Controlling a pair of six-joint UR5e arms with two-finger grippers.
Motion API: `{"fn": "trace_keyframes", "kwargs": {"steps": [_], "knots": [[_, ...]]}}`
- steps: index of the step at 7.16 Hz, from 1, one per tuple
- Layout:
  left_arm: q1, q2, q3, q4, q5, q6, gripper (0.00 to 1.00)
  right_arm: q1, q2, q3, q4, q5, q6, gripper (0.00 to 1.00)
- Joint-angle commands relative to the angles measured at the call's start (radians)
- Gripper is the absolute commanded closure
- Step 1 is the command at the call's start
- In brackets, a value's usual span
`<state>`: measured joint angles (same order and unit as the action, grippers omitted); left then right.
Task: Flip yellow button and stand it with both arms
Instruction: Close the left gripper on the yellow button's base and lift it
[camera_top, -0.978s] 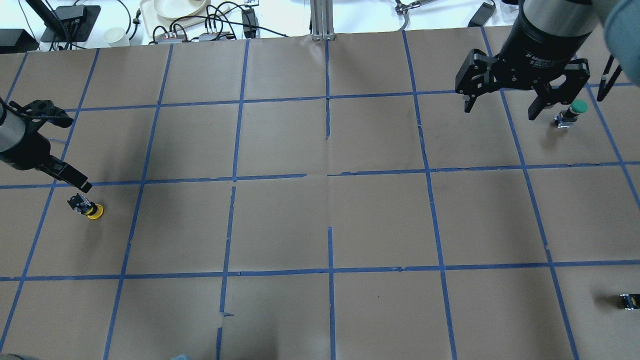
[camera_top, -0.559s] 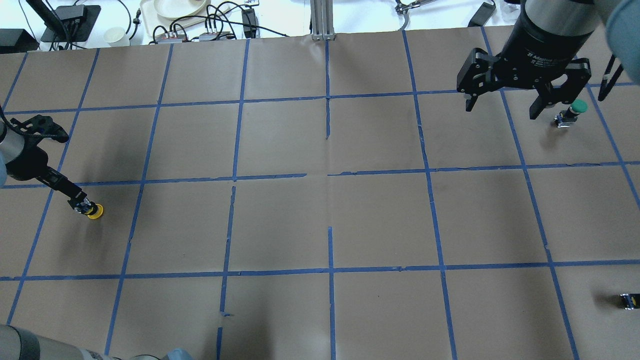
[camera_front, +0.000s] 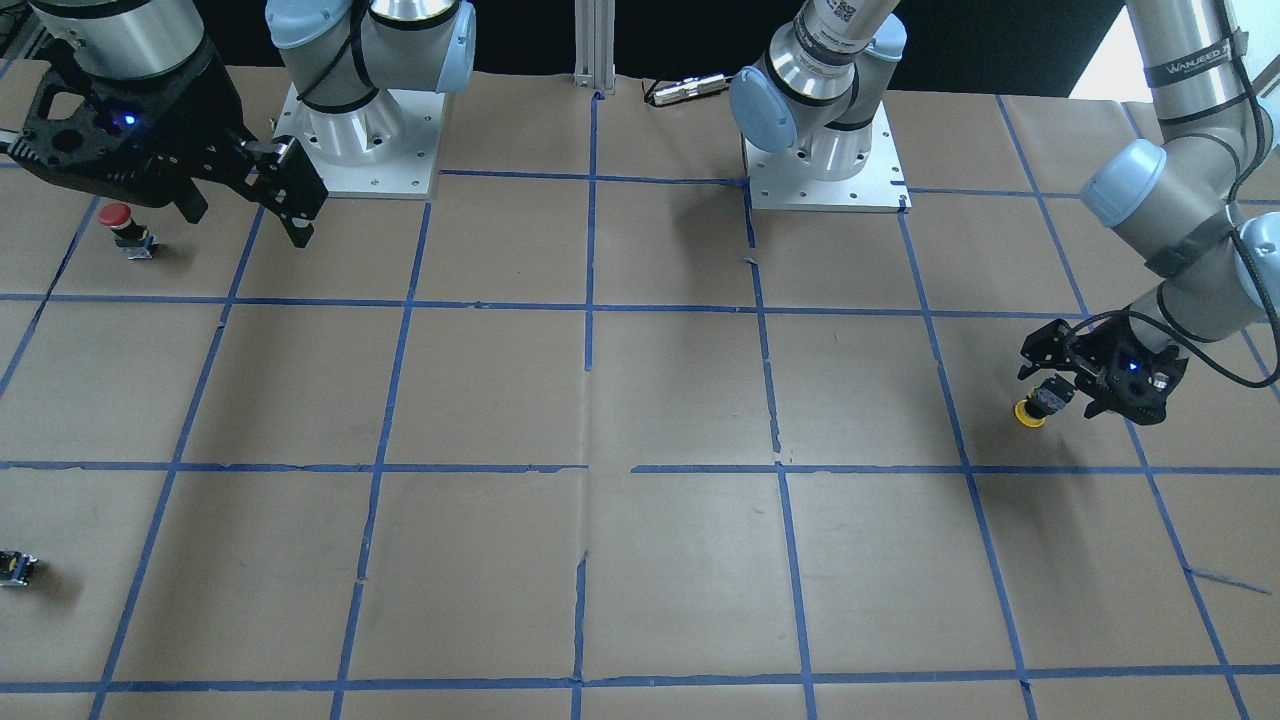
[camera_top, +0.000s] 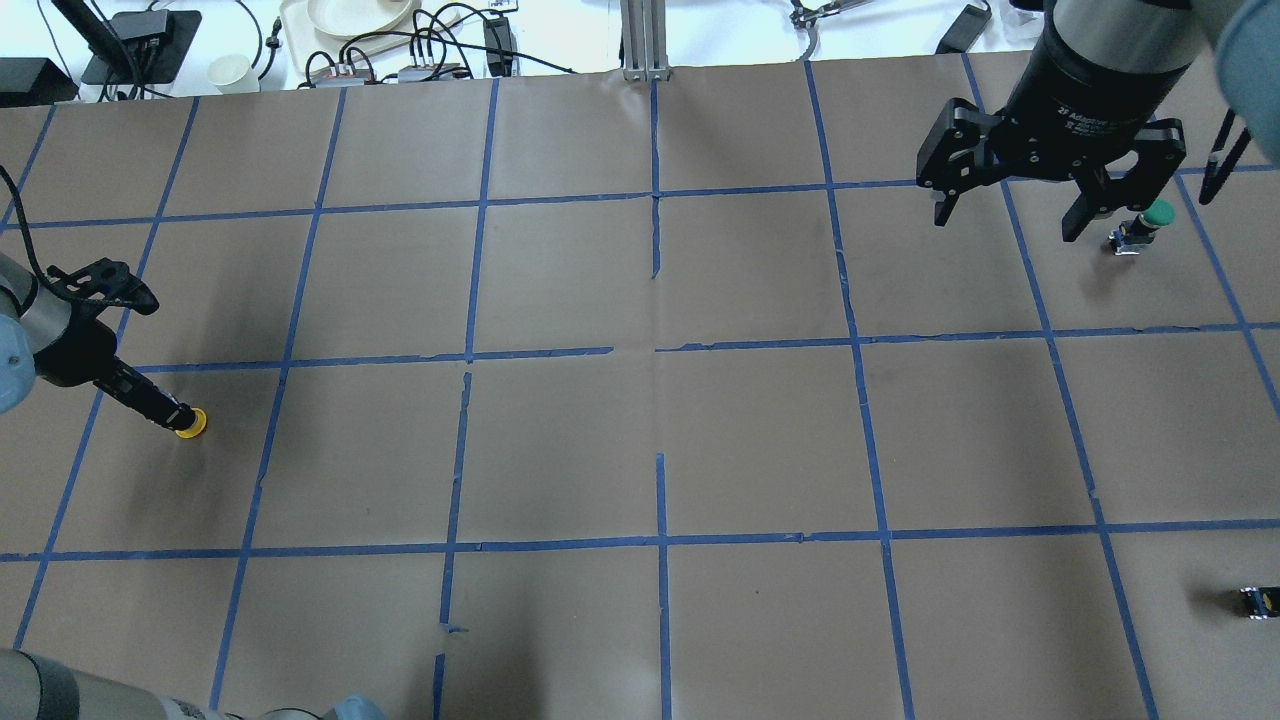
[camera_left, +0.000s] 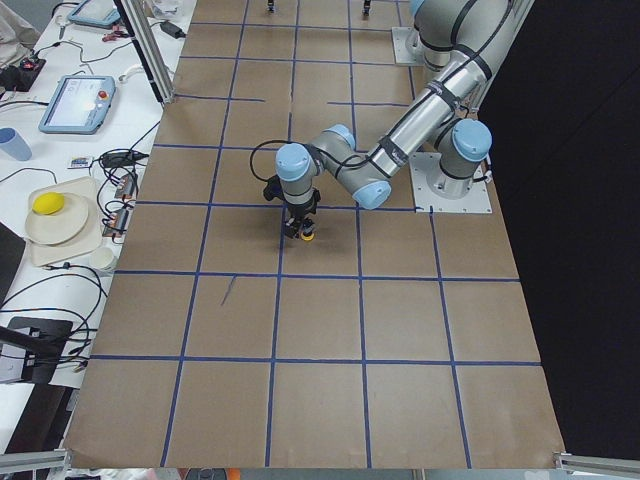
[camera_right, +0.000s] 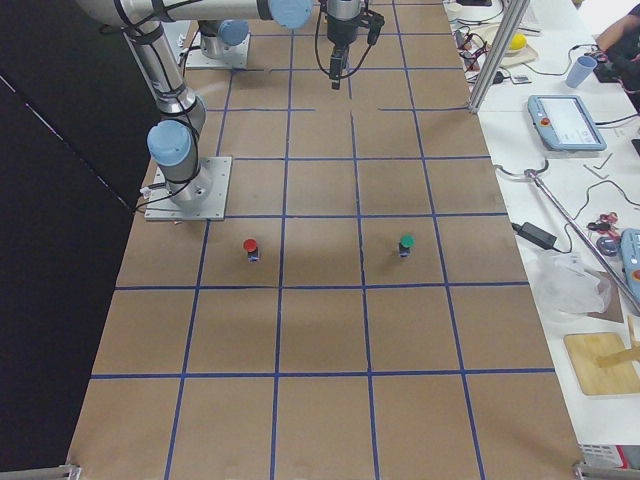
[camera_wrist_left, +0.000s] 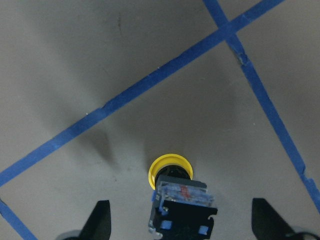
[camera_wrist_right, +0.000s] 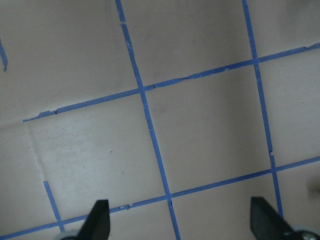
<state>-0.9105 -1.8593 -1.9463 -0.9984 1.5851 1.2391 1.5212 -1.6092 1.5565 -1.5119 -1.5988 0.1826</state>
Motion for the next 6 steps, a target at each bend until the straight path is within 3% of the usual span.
{"fn": "trace_keyframes", "kwargs": {"steps": [1,2,4,5,6], "knots": [[-0.002,-0.006,-0.003,0.027,0.001,0.003,0.17,-0.007,-0.006,-0.001,-0.002,-0.004,0.0,0.0],[-0.002,-0.011,-0.003,0.027,0.001,0.003,0.26,-0.003,-0.008,0.001,0.004,-0.018,0.0,0.0],[-0.005,-0.021,0.001,0.027,0.073,0.009,0.72,-0.001,-0.037,-0.006,0.006,-0.017,-0.002,0.0],[-0.007,-0.014,0.004,0.029,0.076,0.008,0.89,0.0,-0.054,0.0,0.012,-0.015,-0.002,0.0],[-0.008,0.0,0.007,0.017,0.069,0.005,0.91,0.0,-0.051,0.002,0.031,-0.009,-0.003,0.0]]}}
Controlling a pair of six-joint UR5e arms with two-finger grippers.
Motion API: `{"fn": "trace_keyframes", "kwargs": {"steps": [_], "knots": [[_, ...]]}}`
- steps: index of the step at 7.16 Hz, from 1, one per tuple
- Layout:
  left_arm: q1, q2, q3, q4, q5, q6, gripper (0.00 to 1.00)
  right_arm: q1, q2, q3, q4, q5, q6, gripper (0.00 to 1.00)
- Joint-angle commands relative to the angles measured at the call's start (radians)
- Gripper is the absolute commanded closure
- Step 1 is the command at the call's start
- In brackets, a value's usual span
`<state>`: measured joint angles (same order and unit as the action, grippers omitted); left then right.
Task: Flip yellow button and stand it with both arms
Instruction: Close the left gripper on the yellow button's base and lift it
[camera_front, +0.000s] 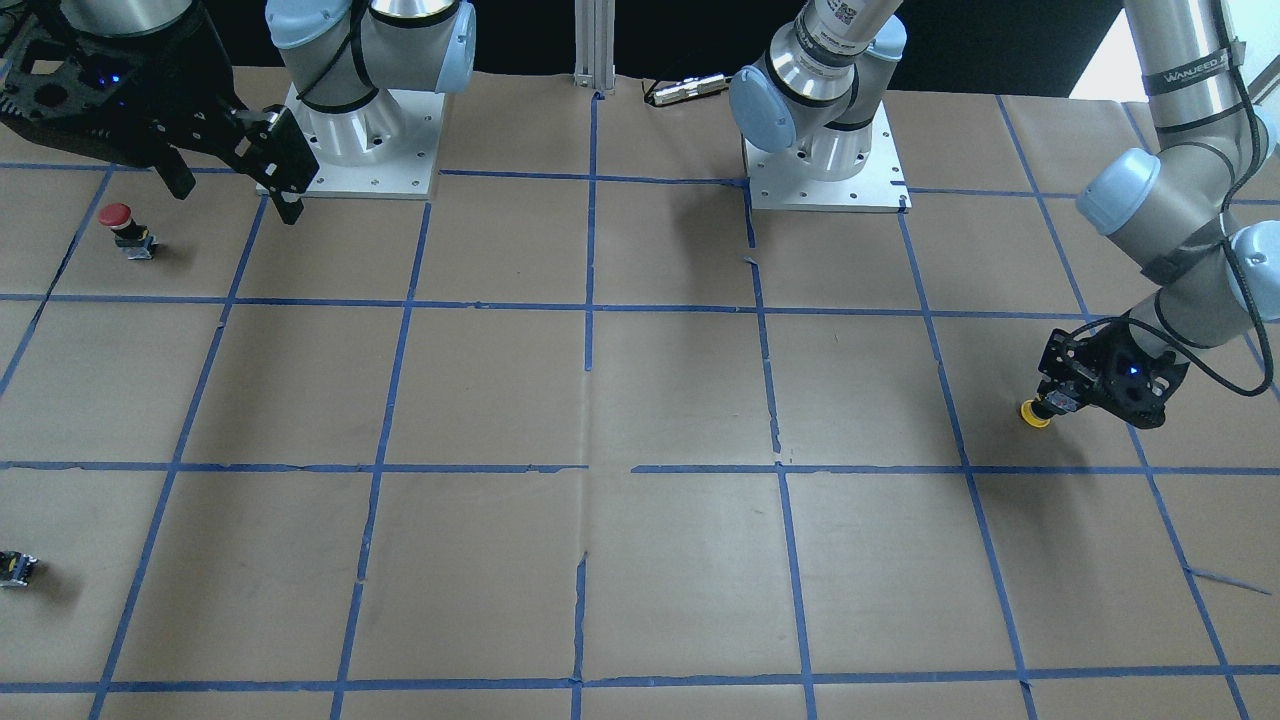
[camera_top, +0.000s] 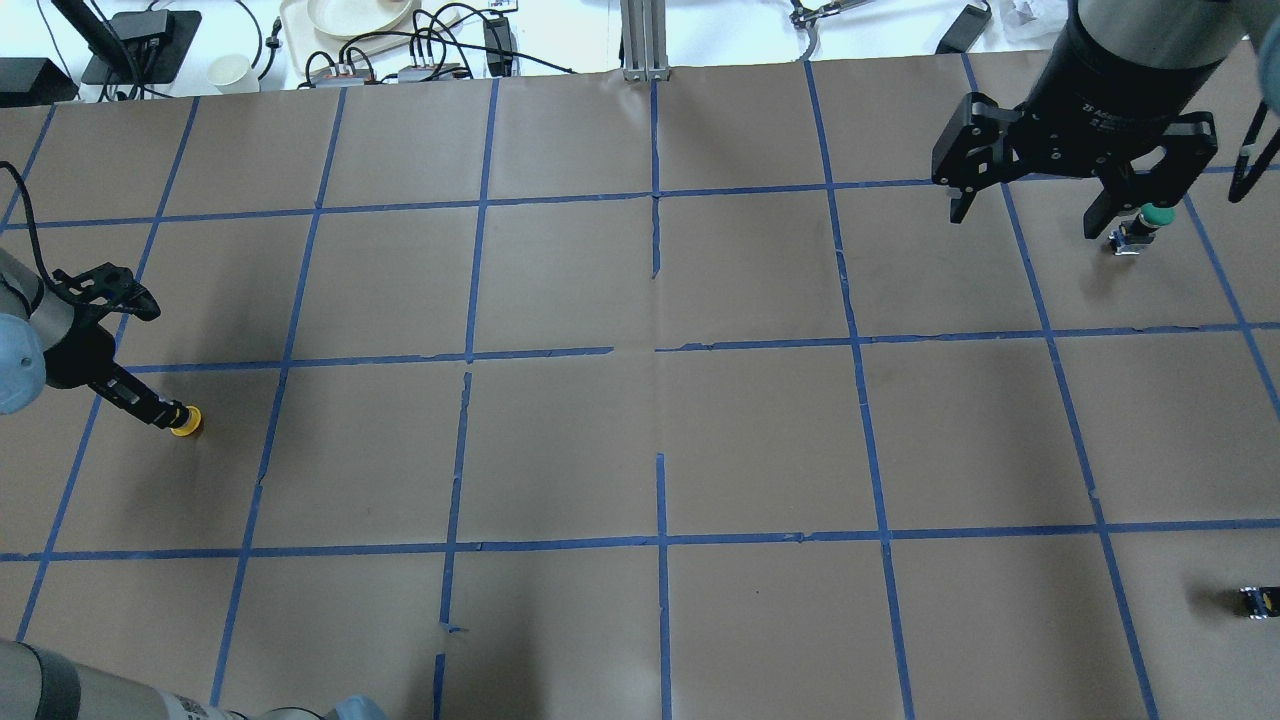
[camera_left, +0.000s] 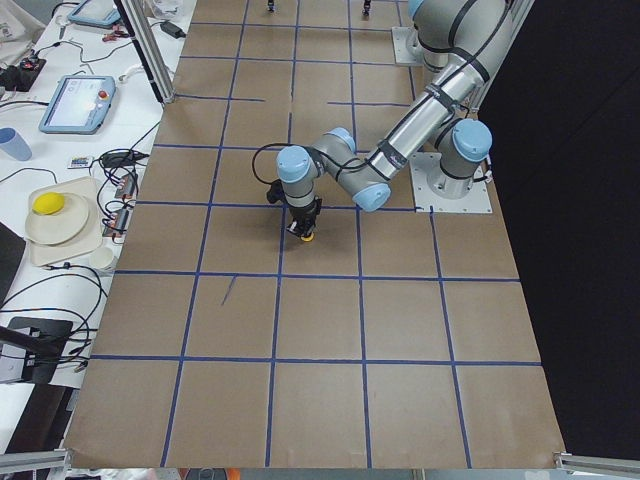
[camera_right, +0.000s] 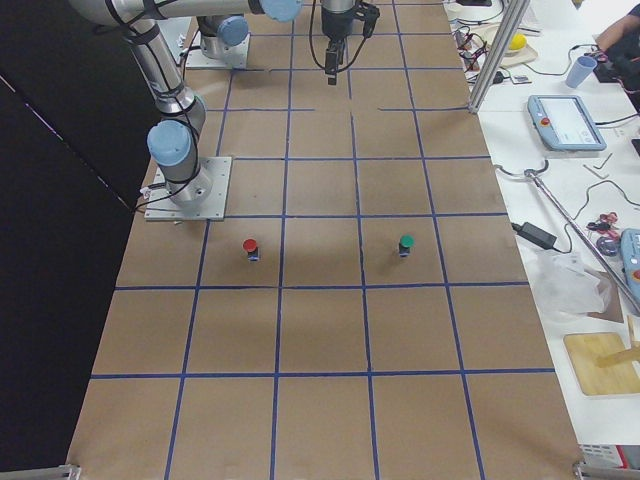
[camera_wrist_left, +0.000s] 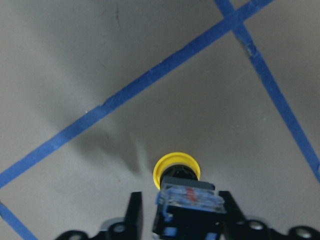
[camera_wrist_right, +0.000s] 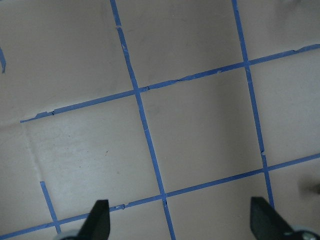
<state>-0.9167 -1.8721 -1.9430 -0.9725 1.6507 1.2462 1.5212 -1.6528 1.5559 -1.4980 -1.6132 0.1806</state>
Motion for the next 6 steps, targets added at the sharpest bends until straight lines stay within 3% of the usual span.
{"fn": "trace_keyframes", "kwargs": {"steps": [1,2,4,5,6], "knots": [[-0.011,0.028,0.007,-0.011,0.0,-0.005,0.92,-0.006,-0.005,0.001,0.024,0.013,-0.001,0.0],[-0.013,0.075,0.01,-0.029,-0.041,-0.013,0.92,-0.016,-0.013,-0.008,0.016,-0.002,-0.004,0.0],[-0.036,0.158,0.013,-0.162,-0.214,-0.075,0.92,-0.021,-0.031,-0.001,0.033,0.009,0.002,0.0],[-0.098,0.198,0.027,-0.26,-0.273,-0.117,0.92,-0.022,-0.03,0.012,0.033,0.045,0.011,0.0],[-0.149,0.238,0.068,-0.454,-0.42,-0.175,0.92,-0.032,-0.022,0.012,0.031,0.155,0.054,0.0]]}}
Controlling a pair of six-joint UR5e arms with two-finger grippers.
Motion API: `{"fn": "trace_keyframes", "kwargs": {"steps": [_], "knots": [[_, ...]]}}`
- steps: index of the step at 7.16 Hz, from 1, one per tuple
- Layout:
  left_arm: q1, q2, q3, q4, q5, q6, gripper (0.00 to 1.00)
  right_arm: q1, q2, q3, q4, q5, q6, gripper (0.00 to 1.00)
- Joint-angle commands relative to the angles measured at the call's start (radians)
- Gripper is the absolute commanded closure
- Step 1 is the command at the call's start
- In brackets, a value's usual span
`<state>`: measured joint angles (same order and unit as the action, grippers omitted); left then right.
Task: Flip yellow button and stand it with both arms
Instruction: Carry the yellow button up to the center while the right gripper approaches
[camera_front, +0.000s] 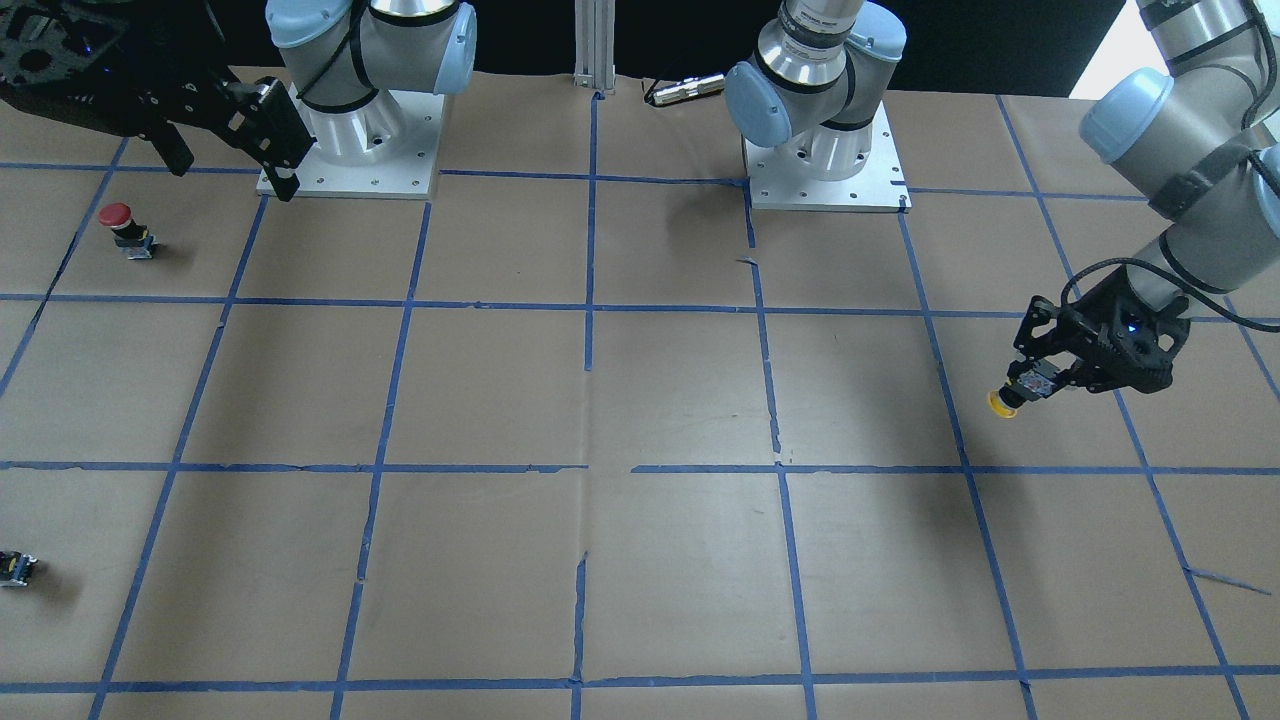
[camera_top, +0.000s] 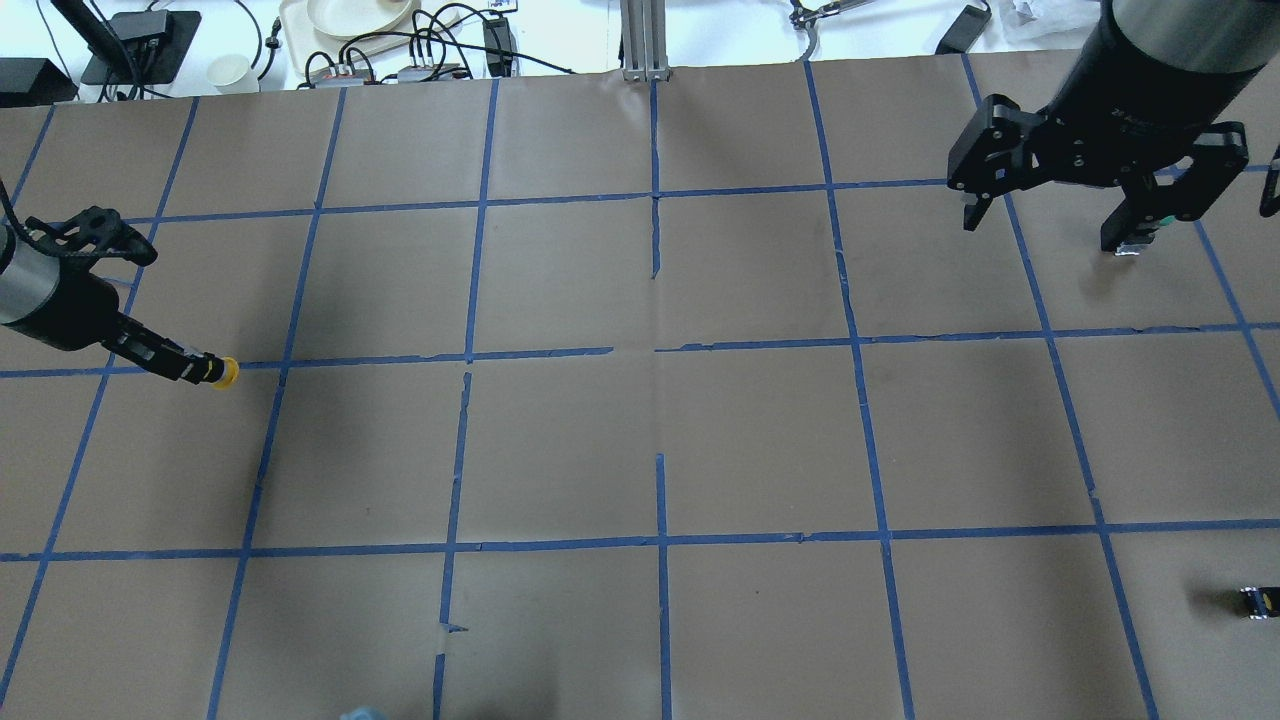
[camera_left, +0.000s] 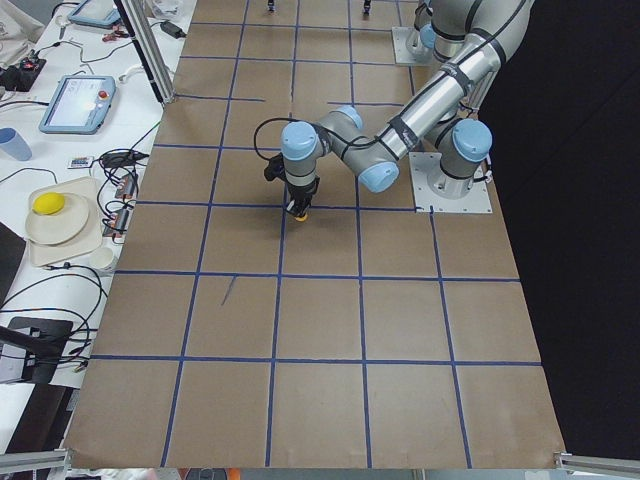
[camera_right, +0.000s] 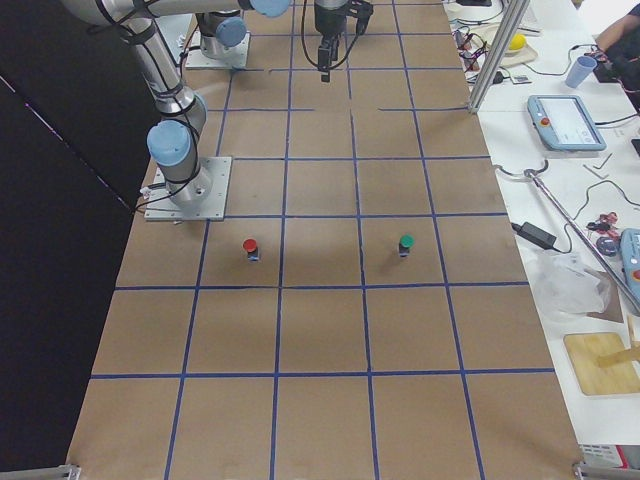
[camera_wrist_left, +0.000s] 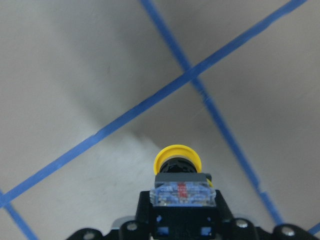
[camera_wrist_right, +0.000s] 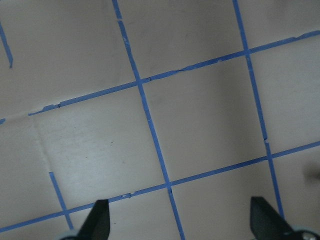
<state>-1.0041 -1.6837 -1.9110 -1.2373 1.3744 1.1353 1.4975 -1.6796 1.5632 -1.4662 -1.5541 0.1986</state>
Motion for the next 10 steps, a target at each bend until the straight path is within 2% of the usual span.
{"fn": "trace_keyframes", "kwargs": {"steps": [1,2,3,4,6,8,9,10], "knots": [[-0.094,0.079,0.081,-0.338,-0.261,-0.163,0.92,-0.013,0.005,0.006,0.001,0.174,0.227,0.0],[-0.128,0.117,0.11,-0.482,-0.406,-0.176,0.92,-0.02,0.008,0.006,0.0,0.266,0.317,0.0],[-0.142,0.13,0.116,-0.628,-0.583,-0.189,0.92,-0.031,0.015,0.006,-0.003,0.386,0.33,0.0],[-0.18,0.14,0.115,-0.747,-0.76,-0.195,0.92,-0.046,0.018,0.006,-0.003,0.539,0.391,0.0],[-0.295,0.153,0.104,-0.768,-1.028,-0.308,0.92,-0.046,0.017,0.008,-0.003,0.754,0.427,0.0],[-0.385,0.163,0.096,-0.772,-1.234,-0.368,0.92,-0.042,0.009,0.017,0.001,0.811,0.554,0.0],[-0.41,0.159,0.093,-0.771,-1.274,-0.394,0.92,-0.04,0.008,0.023,0.001,0.877,0.609,0.0],[-0.43,0.154,0.096,-0.766,-1.288,-0.399,0.92,-0.033,0.009,0.024,-0.002,0.897,0.61,0.0]]}}
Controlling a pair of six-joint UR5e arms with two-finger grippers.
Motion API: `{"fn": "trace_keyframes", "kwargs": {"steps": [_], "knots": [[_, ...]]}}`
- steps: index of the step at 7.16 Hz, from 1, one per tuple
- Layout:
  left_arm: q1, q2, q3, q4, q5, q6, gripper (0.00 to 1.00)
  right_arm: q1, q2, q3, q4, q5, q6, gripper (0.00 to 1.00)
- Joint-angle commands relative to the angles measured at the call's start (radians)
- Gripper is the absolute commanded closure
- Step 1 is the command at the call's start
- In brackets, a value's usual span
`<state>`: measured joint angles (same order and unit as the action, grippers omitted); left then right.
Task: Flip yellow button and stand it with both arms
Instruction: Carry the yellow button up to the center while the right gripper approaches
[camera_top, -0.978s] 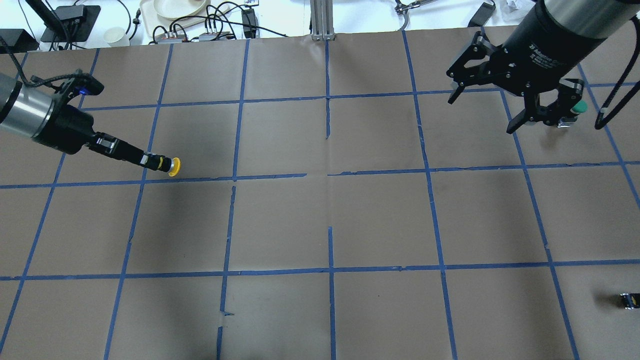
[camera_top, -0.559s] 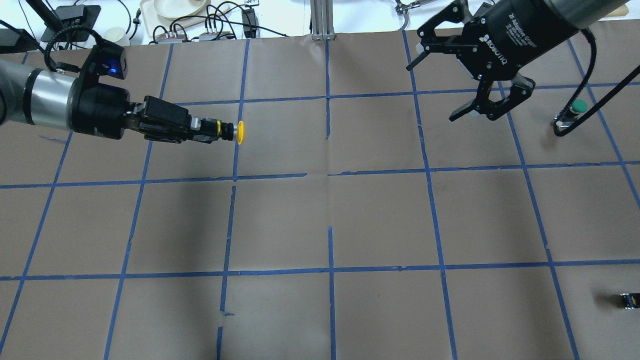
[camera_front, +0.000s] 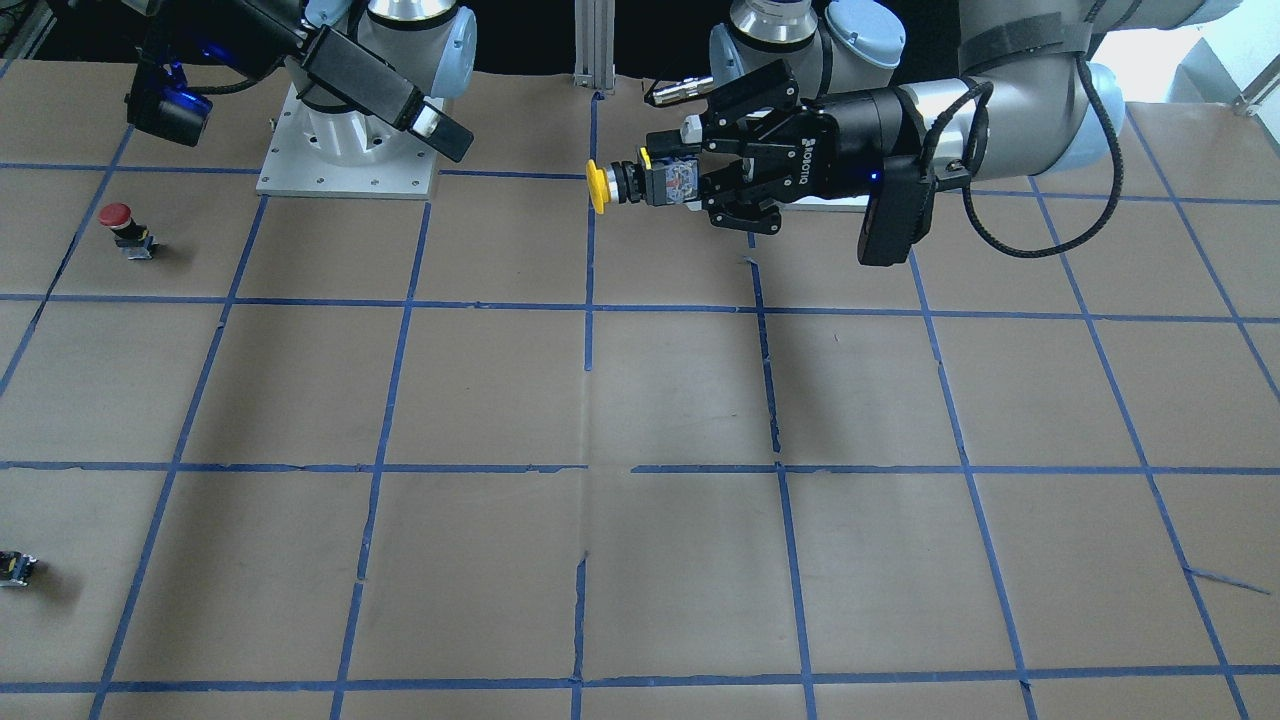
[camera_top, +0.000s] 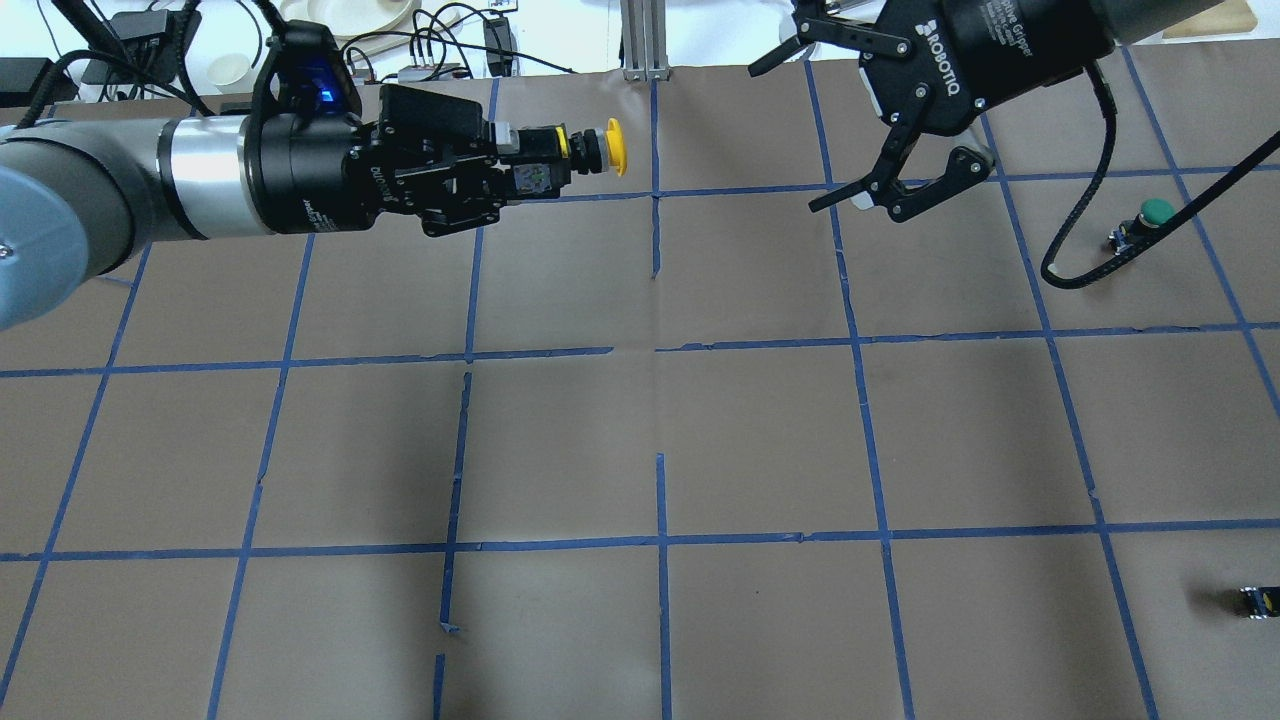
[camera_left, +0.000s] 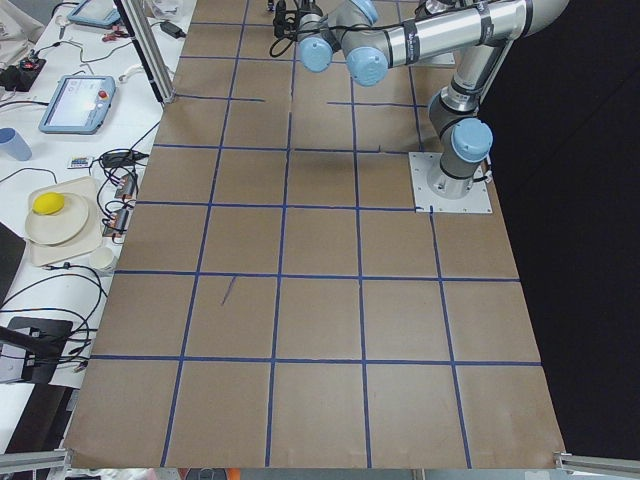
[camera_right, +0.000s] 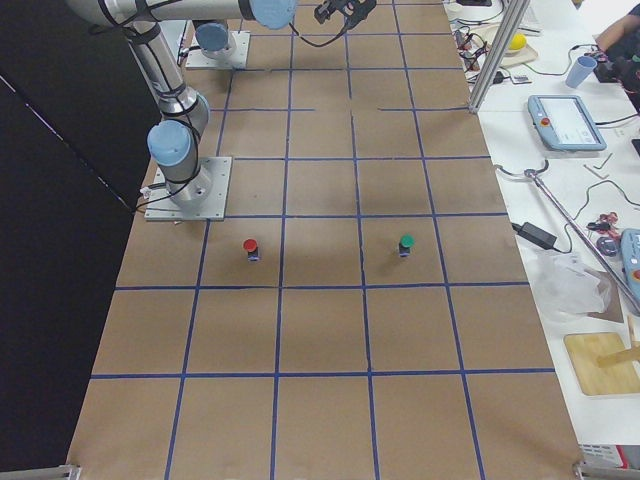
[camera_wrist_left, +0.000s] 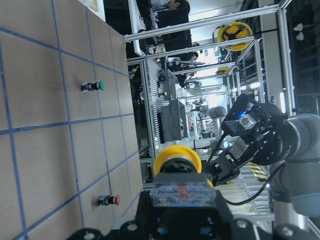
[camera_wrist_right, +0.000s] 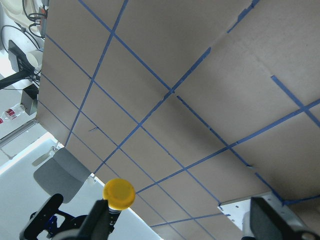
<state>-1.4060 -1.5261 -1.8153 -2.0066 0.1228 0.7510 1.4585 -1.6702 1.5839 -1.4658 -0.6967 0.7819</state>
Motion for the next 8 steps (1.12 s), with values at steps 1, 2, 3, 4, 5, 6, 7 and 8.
{"fn": "trace_keyframes", "kwargs": {"steps": [1,2,3,4,5,6,7,8], "knots": [[-0.037,0.001,-0.002,0.002,-0.069,-0.016,0.92,0.011,0.007,0.004,-0.004,0.142,0.03,0.0],[-0.037,0.001,0.001,0.005,-0.071,-0.016,0.93,0.014,0.009,0.007,0.001,0.16,0.028,0.0],[-0.038,-0.003,0.001,0.011,-0.069,-0.022,0.92,0.014,0.017,0.033,-0.004,0.163,0.028,0.0],[-0.038,-0.005,0.001,0.011,-0.068,-0.022,0.92,0.014,0.021,0.047,-0.008,0.225,0.028,0.0],[-0.038,-0.002,0.001,0.011,-0.068,-0.021,0.92,0.014,0.042,0.048,-0.016,0.261,0.039,0.01],[-0.038,-0.008,0.002,0.029,-0.069,-0.024,0.92,0.017,0.059,0.048,-0.033,0.272,0.04,0.01],[-0.039,-0.008,0.001,0.029,-0.069,-0.024,0.92,0.037,0.072,0.048,-0.042,0.279,0.04,0.01],[-0.038,-0.008,0.002,0.029,-0.069,-0.024,0.92,0.063,0.098,0.048,-0.077,0.283,0.042,0.01]]}}
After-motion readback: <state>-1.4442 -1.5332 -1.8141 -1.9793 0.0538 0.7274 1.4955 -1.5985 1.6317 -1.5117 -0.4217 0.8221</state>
